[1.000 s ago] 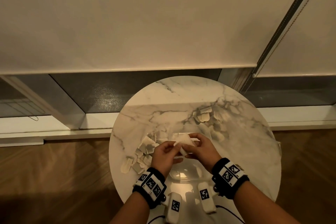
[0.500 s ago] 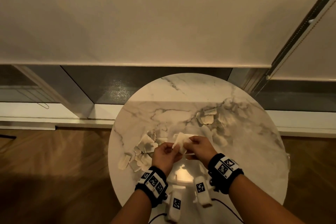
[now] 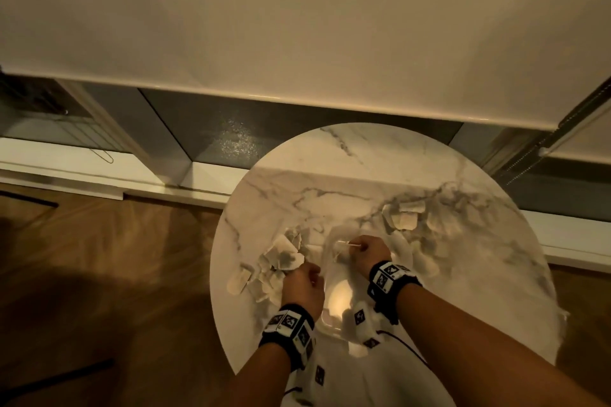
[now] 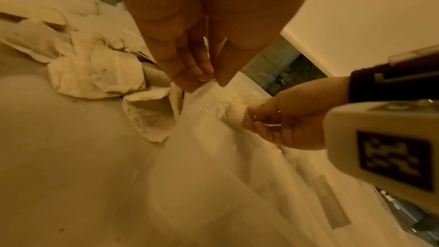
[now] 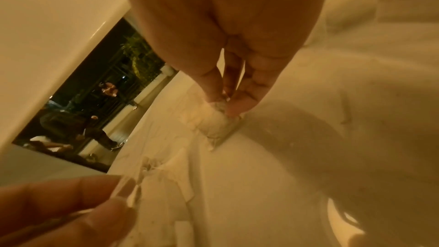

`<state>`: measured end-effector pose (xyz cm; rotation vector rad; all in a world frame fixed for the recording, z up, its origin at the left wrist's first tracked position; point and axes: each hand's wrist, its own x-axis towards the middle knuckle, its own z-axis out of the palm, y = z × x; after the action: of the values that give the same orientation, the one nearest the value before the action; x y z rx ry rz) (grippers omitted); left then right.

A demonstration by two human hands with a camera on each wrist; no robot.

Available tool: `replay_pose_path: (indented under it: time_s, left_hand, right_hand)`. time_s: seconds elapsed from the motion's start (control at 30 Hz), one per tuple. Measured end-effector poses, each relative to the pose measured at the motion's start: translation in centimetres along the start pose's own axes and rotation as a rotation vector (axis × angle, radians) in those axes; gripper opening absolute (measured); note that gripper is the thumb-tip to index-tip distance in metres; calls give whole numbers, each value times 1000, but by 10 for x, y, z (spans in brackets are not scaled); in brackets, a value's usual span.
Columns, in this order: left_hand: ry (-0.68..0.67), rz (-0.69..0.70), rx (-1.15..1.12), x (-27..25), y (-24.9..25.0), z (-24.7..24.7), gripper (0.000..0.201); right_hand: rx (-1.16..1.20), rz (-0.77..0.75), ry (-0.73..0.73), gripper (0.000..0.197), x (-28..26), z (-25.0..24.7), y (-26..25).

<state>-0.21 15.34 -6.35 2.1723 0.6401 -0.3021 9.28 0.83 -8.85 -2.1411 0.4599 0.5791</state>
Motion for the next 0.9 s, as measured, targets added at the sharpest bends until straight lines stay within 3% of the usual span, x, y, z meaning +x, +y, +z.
replay_pose_path:
  time_s: [0.3,0.47,0.9]
  left_hand:
    - [-1,1,-43,3,-5,4,18]
    - [-2,12,-36,2,-6,3,20]
    - [-8,16,-42,1,-7,2,22]
  right_hand:
    - [295,203,130,34,10,19,8]
    - [378,230,192,26,1,14,-5]
    - [458,228,187,21,-8,12,-7]
